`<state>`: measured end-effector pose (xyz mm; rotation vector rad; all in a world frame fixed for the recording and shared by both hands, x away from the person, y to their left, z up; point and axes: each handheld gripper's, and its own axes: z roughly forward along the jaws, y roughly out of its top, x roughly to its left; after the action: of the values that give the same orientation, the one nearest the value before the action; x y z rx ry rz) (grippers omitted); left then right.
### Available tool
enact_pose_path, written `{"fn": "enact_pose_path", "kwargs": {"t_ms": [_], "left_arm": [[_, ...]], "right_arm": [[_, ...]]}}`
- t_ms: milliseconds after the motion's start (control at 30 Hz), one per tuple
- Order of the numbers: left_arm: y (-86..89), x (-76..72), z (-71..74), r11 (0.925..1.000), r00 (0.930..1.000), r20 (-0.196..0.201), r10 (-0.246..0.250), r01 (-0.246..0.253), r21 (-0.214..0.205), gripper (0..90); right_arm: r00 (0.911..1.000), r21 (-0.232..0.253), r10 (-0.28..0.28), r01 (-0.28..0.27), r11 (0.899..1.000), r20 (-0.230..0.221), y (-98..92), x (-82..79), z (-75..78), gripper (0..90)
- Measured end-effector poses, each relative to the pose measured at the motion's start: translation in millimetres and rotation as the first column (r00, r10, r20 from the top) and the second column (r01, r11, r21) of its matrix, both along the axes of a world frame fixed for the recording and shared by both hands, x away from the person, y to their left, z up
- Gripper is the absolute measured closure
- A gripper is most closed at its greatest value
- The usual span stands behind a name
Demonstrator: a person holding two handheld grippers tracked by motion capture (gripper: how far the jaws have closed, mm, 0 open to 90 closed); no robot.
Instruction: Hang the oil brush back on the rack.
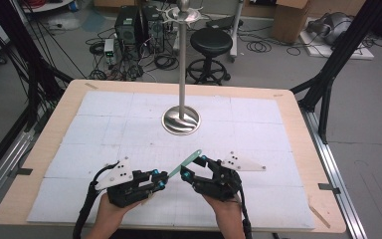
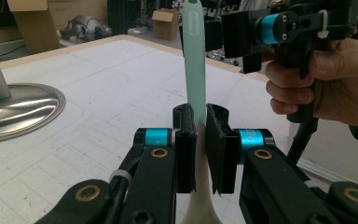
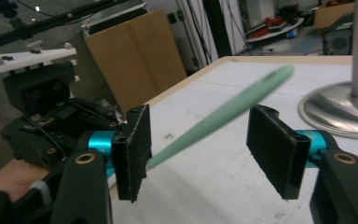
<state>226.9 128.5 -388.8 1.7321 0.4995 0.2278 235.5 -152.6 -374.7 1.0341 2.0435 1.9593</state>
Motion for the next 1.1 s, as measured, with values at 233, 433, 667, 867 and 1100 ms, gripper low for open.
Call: {"fn": "enact_pose_path", "kwargs": {"t_ms": [233, 433, 667, 867, 1100], "left_arm": [[-0.5, -0.5, 1.8, 1.0, 1.0, 0.007, -0.005, 0.005, -0.006, 81.8], [0.8, -1.4, 3.2, 0.9999, 0.9999, 0.01, -0.006, 0.006, -0.01, 81.8], [0.5, -3.3, 8.0, 1.0, 0.9995, 0.03, -0.009, 0.009, -0.002, 81.7], [-1.8, -3.2, 9.3, 0.9995, 0.9993, 0.023, -0.029, 0.03, -0.007, 81.9], [5.7, 2.4, 11.9, 0.9919, 0.9948, -0.023, -0.099, 0.097, -0.082, 69.2]], "right_arm": [[0.9997, 0.024, 0.025, -0.024, 0.999, -0.006, 0.9, 2.9, 3.8, 49.9], [0.9991, 0.037, 0.038, -0.037, 0.999, -0.02, 2.7, 4.7, 8.0, 62.4], [0.9957, 0.096, 0.085, -0.081, 0.992, -0.039, 4.4, 5.7, 15.6, 76.8], [0.9909, 0.093, 0.134, -0.132, 0.987, -0.015, 9.5, 3.5, 24.9, 82.2], [0.9831, 0.064, 0.183, -0.183, 0.981, 0.009, 9.0, 4.5, 34.1, 82.5]]}}
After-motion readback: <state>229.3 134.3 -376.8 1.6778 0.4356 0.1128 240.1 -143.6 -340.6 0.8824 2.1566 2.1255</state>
